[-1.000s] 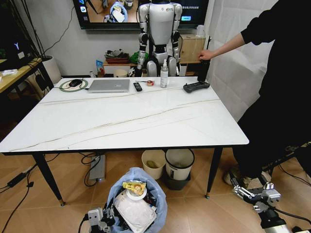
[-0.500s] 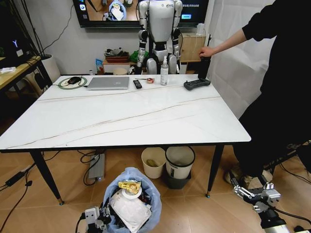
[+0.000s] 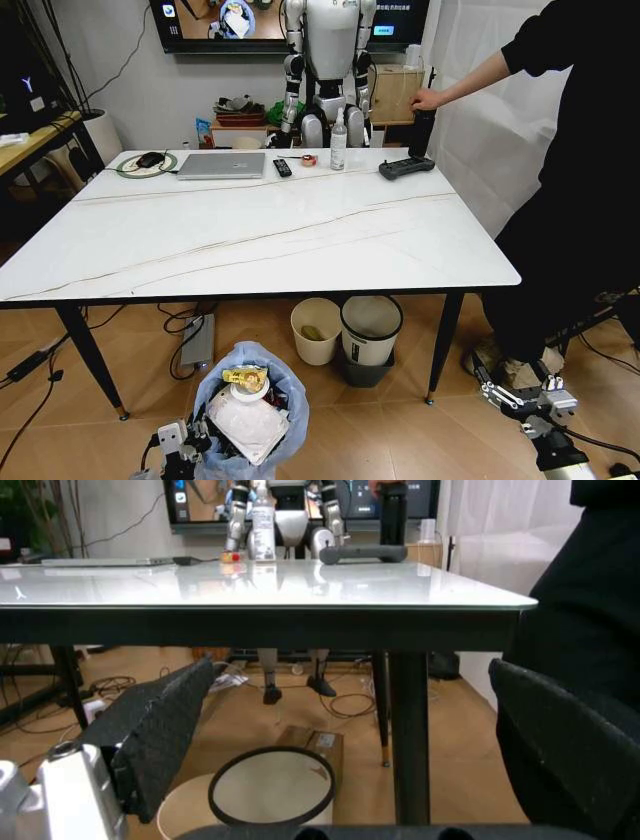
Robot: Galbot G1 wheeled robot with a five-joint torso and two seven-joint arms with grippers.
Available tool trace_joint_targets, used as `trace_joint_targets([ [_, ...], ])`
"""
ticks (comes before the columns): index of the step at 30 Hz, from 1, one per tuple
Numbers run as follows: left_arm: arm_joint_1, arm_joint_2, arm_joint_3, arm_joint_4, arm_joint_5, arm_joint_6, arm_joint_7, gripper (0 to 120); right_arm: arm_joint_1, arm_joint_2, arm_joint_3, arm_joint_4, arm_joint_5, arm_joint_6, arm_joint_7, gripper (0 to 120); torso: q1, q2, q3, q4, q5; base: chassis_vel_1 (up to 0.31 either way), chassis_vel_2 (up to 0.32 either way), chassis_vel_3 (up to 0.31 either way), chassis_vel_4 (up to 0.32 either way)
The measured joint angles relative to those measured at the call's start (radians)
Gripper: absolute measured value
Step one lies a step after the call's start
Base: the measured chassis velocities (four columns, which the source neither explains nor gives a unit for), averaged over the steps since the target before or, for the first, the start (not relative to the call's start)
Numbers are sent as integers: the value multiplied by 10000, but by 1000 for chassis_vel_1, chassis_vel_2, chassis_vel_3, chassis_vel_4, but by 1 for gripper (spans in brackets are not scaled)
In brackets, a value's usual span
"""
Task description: Pick up the trash bin and place the trash from the table into it.
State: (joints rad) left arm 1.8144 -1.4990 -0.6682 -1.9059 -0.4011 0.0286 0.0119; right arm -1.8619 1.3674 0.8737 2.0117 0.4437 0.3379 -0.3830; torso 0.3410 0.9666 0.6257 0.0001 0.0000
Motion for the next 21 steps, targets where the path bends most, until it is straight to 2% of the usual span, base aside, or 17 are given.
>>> trace_joint_targets([
  [21, -80, -124, -64, 50, -35, 25, 2, 0, 0, 0, 0, 0, 0, 0, 0, 100, -434, -1003, -569, -1, 0, 0, 0, 0, 0],
])
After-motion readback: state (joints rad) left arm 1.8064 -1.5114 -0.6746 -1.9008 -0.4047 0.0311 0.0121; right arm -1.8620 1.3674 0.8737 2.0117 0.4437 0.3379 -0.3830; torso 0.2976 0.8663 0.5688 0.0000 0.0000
